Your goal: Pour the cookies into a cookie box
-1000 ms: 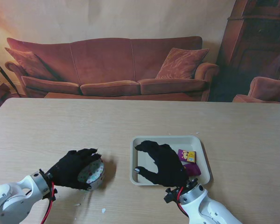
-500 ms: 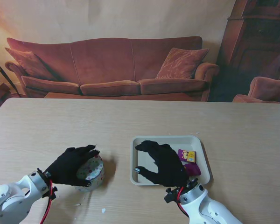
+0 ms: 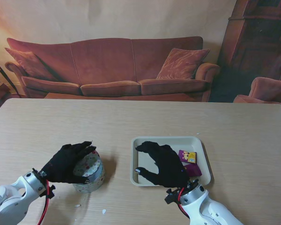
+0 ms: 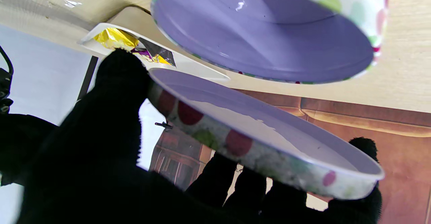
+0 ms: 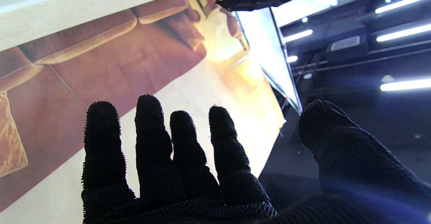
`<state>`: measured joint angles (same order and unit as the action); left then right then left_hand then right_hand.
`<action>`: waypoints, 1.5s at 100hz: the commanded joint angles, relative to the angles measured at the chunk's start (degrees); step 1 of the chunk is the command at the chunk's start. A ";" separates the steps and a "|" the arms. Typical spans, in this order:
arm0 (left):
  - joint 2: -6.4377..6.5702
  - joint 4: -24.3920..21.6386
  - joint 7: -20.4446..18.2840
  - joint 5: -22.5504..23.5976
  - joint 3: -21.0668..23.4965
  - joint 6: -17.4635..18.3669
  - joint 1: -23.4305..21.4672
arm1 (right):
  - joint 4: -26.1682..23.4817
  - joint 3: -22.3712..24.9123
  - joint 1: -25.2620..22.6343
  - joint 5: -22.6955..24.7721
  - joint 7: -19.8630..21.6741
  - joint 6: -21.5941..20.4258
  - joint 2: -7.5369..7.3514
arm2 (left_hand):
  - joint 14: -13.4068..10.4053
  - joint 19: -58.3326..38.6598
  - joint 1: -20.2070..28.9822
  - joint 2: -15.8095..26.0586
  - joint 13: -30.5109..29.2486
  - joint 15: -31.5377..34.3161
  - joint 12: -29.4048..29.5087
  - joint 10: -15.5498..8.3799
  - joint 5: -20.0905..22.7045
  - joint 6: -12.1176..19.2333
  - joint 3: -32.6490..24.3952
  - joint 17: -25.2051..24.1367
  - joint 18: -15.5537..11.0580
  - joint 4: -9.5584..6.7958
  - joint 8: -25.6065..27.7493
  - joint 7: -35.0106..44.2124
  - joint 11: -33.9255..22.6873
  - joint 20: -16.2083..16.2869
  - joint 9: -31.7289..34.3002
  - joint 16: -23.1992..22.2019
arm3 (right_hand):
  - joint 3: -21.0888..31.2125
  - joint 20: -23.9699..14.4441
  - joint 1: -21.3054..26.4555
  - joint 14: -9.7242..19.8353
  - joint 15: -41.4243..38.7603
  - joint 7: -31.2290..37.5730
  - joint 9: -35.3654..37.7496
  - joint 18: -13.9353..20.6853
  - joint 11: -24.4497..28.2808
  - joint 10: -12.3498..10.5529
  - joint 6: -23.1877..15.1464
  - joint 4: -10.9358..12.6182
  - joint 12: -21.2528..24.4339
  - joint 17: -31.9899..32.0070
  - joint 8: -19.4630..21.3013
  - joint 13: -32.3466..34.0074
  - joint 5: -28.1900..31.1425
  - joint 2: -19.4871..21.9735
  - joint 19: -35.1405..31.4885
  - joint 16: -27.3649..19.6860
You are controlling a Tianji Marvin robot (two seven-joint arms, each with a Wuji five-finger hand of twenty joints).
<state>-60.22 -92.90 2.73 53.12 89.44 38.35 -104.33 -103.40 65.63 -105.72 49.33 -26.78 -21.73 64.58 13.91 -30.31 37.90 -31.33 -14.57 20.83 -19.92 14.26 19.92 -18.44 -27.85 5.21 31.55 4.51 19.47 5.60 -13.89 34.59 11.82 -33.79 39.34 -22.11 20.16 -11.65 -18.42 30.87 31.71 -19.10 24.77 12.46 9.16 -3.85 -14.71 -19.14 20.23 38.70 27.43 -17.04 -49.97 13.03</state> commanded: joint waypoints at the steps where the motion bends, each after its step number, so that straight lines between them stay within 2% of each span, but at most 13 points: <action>1: -0.12 -0.61 -0.15 0.19 0.88 0.10 -0.14 | -0.19 -0.14 -0.25 -0.12 0.93 0.24 0.27 | 0.96 -24.78 5.94 2.26 -1.34 1.22 -0.36 0.94 0.31 -0.44 -13.98 5.33 -9.70 -3.79 -0.64 0.09 -0.19 7.73 0.43 -1.74 | -1.03 0.06 1.26 0.87 2.05 -0.18 0.13 0.02 -0.86 -0.80 -0.95 2.06 0.27 0.36 -0.49 -1.00 -0.13 1.59 -0.15 -0.44; 33: -0.54 1.48 1.66 -0.44 6.14 -0.88 1.75 | -0.25 -0.03 -0.32 -0.11 0.95 0.33 0.27 | 1.31 -24.46 6.06 2.52 -2.06 1.21 -0.21 1.02 1.35 -0.69 -13.31 5.42 -9.25 -3.68 -0.65 0.48 -0.11 7.53 1.08 -1.70 | -1.05 0.06 1.27 0.98 2.05 -0.17 0.16 -0.01 -0.90 -0.88 -0.97 2.06 0.29 0.34 -0.50 -0.97 -0.11 1.59 -0.17 -0.46; 54: -0.34 6.61 2.91 0.29 9.32 -1.85 5.31 | -0.26 -0.01 -0.31 -0.04 1.09 0.40 0.23 | 1.46 -24.39 6.24 2.52 -2.57 1.28 -0.16 1.01 1.53 -0.25 -13.07 5.43 -9.30 -3.68 -0.68 0.54 -0.01 7.47 1.58 -1.76 | -1.02 0.06 1.32 0.86 2.07 -0.16 0.23 -0.02 -0.90 -0.87 -1.01 2.07 0.29 0.36 -0.50 -0.95 -0.10 1.53 -0.17 -0.46; 73: 0.04 13.03 4.76 1.37 9.76 -4.44 8.82 | -0.18 -0.07 -0.21 -0.07 1.33 0.53 0.20 | 1.77 -24.32 6.52 2.53 -2.58 1.20 -0.22 0.88 1.68 0.21 -12.72 5.13 -9.14 -3.68 -0.37 0.99 0.03 7.53 1.99 -1.82 | -0.96 0.07 1.39 0.90 2.08 -0.20 0.33 0.03 -0.91 -0.86 -0.92 2.08 0.30 0.41 -0.51 -0.99 -0.12 1.46 -0.14 -0.46; 93: 0.52 20.44 7.07 2.45 7.23 -7.62 12.09 | -0.04 -0.18 -0.06 -0.19 1.79 0.67 0.14 | 2.23 -24.59 7.20 2.13 -2.88 1.44 -0.40 1.03 1.83 0.35 -12.80 4.83 -8.95 -3.75 0.70 2.20 -0.04 7.87 2.33 -2.11 | -0.91 0.08 1.31 0.91 2.08 -0.19 0.27 0.00 -0.95 -0.85 -0.91 2.07 0.31 0.39 -0.50 -1.00 -0.09 1.45 -0.13 -0.46; 102: 1.03 24.02 8.09 3.98 4.99 -9.01 13.70 | -0.03 -0.22 -0.02 -0.23 1.92 0.76 0.13 | 2.05 -24.90 6.54 2.35 -3.26 1.68 -0.65 0.95 1.09 0.67 -12.76 5.30 -9.18 -3.59 5.05 6.23 -0.22 8.16 2.10 -2.44 | -0.90 0.08 1.30 0.99 2.10 -0.19 0.24 0.01 -0.94 -0.90 -0.96 2.06 0.30 0.41 -0.50 -1.04 -0.12 1.44 -0.12 -0.47; 130: 0.91 34.27 10.13 0.52 -2.62 -13.90 18.33 | -0.01 -0.17 -0.01 -0.21 1.89 0.80 0.13 | 2.33 -25.91 7.12 2.19 -3.46 2.64 -1.15 1.09 -2.54 0.81 -13.07 5.18 -9.80 -3.59 17.15 20.77 -0.85 8.45 1.77 -3.11 | -0.82 0.08 1.35 0.83 2.03 -0.16 0.21 0.06 -0.89 -0.86 -0.88 2.07 0.28 0.39 -0.48 -0.97 -0.13 1.42 -0.12 -0.45; 139: 1.14 36.40 10.46 0.57 -4.46 -14.75 19.39 | -0.02 -0.12 -0.05 -0.25 1.92 0.86 0.14 | 1.88 -25.99 6.89 2.29 -4.04 2.53 -1.36 1.19 -3.38 0.70 -13.20 5.39 -10.27 -3.51 19.53 24.68 -1.28 8.22 2.18 -2.81 | -0.81 0.07 1.36 0.87 2.06 -0.17 0.19 0.07 -0.89 -0.84 -0.87 2.06 0.28 0.36 -0.48 -1.05 -0.11 1.39 -0.15 -0.47; 150: 1.16 37.58 10.24 -0.07 -5.44 -15.21 19.84 | 0.02 -0.14 -0.03 -0.35 2.05 0.87 0.13 | 2.12 -26.07 6.97 2.45 -4.73 2.83 -1.63 1.18 -2.47 0.71 -13.06 5.37 -10.48 -3.38 21.77 28.54 -1.91 7.87 3.33 -2.70 | -0.81 0.09 1.37 0.82 2.07 -0.16 0.24 0.09 -0.87 -0.82 -0.96 2.06 0.27 0.42 -0.48 -1.11 -0.04 1.41 -0.12 -0.47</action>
<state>-58.73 -55.92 14.41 53.37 84.28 23.52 -84.21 -103.30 65.61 -105.47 49.12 -25.59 -21.07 64.41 14.59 -30.83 37.92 -31.32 -15.69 19.86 -21.02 14.28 18.00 -17.72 -29.42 8.08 32.76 4.53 39.90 31.99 -15.39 35.19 13.96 -35.02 39.35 -22.11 20.16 -11.65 -18.42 30.87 31.71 -19.10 24.77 12.46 9.16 -3.85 -14.70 -19.14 20.02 38.71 27.43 -17.04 -49.97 13.02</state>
